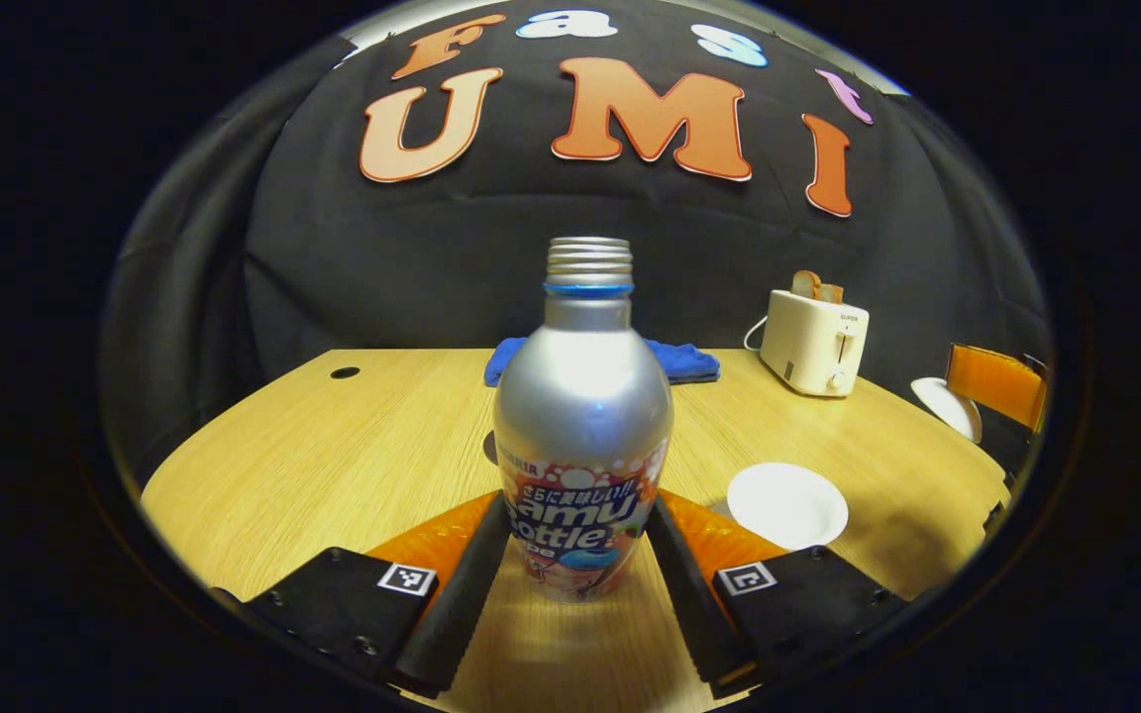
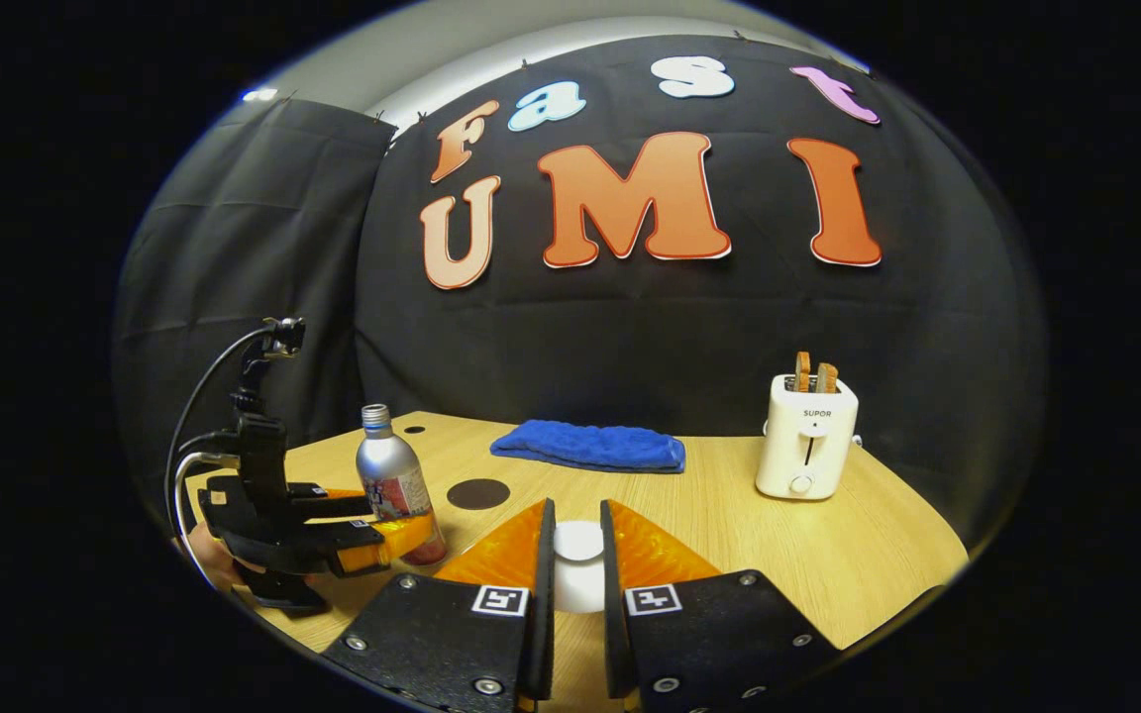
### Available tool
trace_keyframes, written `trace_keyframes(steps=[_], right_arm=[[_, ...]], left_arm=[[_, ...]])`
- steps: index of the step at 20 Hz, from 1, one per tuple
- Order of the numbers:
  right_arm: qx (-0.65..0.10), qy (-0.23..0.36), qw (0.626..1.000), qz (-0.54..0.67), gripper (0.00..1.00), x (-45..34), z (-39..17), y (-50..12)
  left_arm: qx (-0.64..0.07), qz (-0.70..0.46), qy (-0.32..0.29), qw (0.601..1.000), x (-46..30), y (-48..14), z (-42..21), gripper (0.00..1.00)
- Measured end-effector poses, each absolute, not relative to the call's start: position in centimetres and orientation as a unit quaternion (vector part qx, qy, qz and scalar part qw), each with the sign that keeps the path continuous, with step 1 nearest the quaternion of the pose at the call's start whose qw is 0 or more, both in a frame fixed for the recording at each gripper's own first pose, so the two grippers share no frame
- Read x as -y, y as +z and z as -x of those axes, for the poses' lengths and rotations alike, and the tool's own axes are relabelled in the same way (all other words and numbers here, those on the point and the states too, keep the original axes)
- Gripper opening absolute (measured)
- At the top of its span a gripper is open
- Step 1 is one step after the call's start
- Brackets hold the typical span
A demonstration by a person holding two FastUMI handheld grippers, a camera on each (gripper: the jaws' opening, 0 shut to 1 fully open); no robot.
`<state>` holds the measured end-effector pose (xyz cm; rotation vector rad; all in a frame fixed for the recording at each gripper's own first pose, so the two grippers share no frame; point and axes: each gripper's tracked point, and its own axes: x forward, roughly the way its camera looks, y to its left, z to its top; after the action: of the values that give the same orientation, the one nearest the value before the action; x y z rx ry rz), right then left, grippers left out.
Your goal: Open the teacup lid with one hand, grasp the water bottle and pour water into the teacup with the other hand; after pouring, place the water bottle on the coaster and then close the teacup lid.
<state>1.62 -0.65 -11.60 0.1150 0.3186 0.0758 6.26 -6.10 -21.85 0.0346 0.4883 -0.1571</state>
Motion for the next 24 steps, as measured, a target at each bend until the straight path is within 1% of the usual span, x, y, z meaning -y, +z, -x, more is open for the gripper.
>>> trace_keyframes(steps=[1,2,3,4,6,7,8,10,11,12,13,14,17,18,24], right_arm=[[-0.158,0.037,0.985,-0.057,0.22,0.8,-1.5,-11.6],[-0.158,0.037,0.985,-0.057,0.22,0.8,-1.4,-11.6],[-0.157,0.036,0.985,-0.057,0.22,0.9,-1.4,-11.4],[-0.155,0.036,0.986,-0.055,0.21,1.1,-1.3,-11.4],[-0.152,0.031,0.987,-0.052,0.22,1.6,-1.2,-11.6],[-0.151,0.029,0.987,-0.054,0.21,1.8,-1.1,-11.6],[-0.149,0.029,0.987,-0.056,0.22,1.9,-1.0,-11.5],[-0.146,0.024,0.987,-0.058,0.22,2.1,-1.1,-11.2],[-0.145,0.020,0.987,-0.059,0.22,2.4,-1.1,-11.0],[-0.146,0.018,0.987,-0.060,0.22,2.6,-1.0,-11.2],[-0.145,0.015,0.987,-0.061,0.22,2.8,-0.8,-11.2],[-0.146,0.013,0.987,-0.061,0.22,3.0,-0.7,-11.2],[-0.144,0.007,0.988,-0.060,0.22,3.5,-0.3,-11.1],[-0.143,0.005,0.988,-0.060,0.21,3.7,-0.3,-11.0],[-0.138,-0.006,0.989,-0.054,0.21,4.9,0.4,-10.6]], left_arm=[[-0.240,-0.020,-0.076,0.968,6.0,-22.0,-6.3,0.88],[-0.241,-0.026,-0.076,0.967,6.0,-21.9,-6.3,0.83],[-0.241,-0.033,-0.076,0.967,5.8,-22.0,-6.3,0.82],[-0.239,-0.043,-0.073,0.967,5.7,-21.8,-6.3,0.87],[-0.225,-0.066,-0.068,0.970,5.4,-21.0,-6.4,0.87],[-0.219,-0.078,-0.065,0.970,5.1,-20.5,-6.4,0.82],[-0.213,-0.092,-0.064,0.971,5.0,-20.1,-6.5,0.86],[-0.204,-0.126,-0.060,0.969,4.5,-19.3,-6.8,0.85],[-0.197,-0.146,-0.057,0.968,4.3,-18.9,-6.9,0.81],[-0.189,-0.168,-0.054,0.966,4.1,-18.4,-7.1,0.85],[-0.183,-0.193,-0.051,0.963,3.9,-18.1,-7.2,0.85],[-0.177,-0.220,-0.048,0.958,3.7,-17.7,-7.3,0.81],[-0.156,-0.293,-0.042,0.942,3.3,-17.0,-7.6,0.81],[-0.150,-0.314,-0.041,0.937,3.4,-16.8,-7.7,0.85],[-0.127,-0.426,-0.049,0.894,3.3,-16.4,-7.9,0.85]])
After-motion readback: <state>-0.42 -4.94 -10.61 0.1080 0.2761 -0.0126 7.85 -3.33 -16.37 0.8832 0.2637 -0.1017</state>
